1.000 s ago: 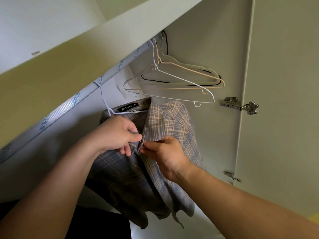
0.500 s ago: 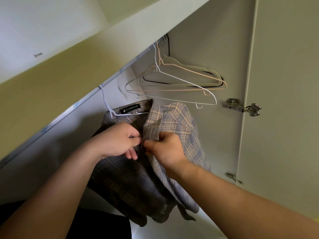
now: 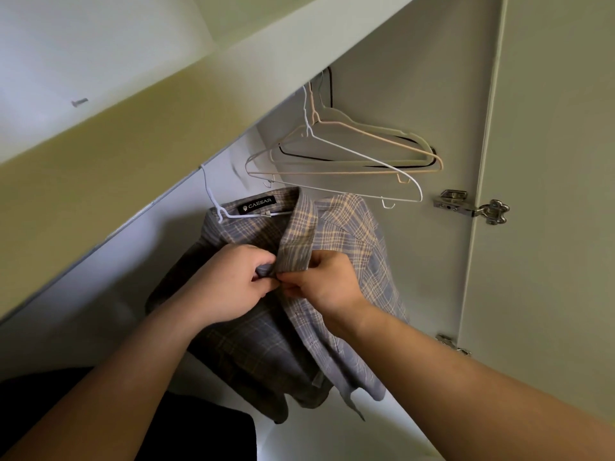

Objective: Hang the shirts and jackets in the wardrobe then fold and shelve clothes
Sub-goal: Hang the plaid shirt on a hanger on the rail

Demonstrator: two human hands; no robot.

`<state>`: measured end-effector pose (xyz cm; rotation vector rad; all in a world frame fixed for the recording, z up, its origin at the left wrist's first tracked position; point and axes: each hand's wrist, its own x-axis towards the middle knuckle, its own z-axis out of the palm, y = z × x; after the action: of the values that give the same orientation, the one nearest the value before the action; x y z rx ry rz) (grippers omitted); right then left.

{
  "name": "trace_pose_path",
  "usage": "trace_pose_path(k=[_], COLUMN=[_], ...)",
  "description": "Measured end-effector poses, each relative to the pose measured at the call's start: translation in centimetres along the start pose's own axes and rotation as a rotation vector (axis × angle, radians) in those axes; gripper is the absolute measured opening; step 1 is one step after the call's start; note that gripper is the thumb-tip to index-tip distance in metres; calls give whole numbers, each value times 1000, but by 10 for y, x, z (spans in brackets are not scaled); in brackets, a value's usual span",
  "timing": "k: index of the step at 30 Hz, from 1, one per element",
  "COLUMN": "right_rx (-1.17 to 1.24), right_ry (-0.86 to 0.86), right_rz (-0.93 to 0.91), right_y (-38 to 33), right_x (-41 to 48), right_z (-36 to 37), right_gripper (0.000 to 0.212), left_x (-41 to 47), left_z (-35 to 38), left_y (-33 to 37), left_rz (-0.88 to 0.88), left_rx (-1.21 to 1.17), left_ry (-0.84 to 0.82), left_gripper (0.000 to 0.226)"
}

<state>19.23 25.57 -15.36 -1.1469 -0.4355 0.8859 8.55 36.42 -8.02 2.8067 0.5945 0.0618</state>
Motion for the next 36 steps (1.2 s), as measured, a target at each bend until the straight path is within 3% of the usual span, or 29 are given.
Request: trace_pose_path(k=[7,13,17,22,29,32,36], right_rx=[-115,-57,-51,-268,-388,-407,-315], right_ry=[70,7,-10,-28,-7,-9,-83], right_rz=[-63,-63,-104,-242,-411,-401,-308], right_y=[6,8,9,14,23,27,28], right_x=[0,-1,-1,1,0,-2,-7], right_z=[4,1,1,-2,-5,-9,-12], right_gripper=[13,8,9,5,10,11,28], left_x=[0,2,5,7,10,9,10], left_z=[8,2,-1,0,5,4,1], left_y=[-5,-16,-21,-25,-24,-24,-24], left_rz=[33,-31,-59,-157,-198,-187,-181], left_rx=[90,-59,-96,-194,-153,-190,-212], left_ry=[74,-84,-81,-89,-107,-127,-115], left_gripper=[21,19,24,19,20,10,22])
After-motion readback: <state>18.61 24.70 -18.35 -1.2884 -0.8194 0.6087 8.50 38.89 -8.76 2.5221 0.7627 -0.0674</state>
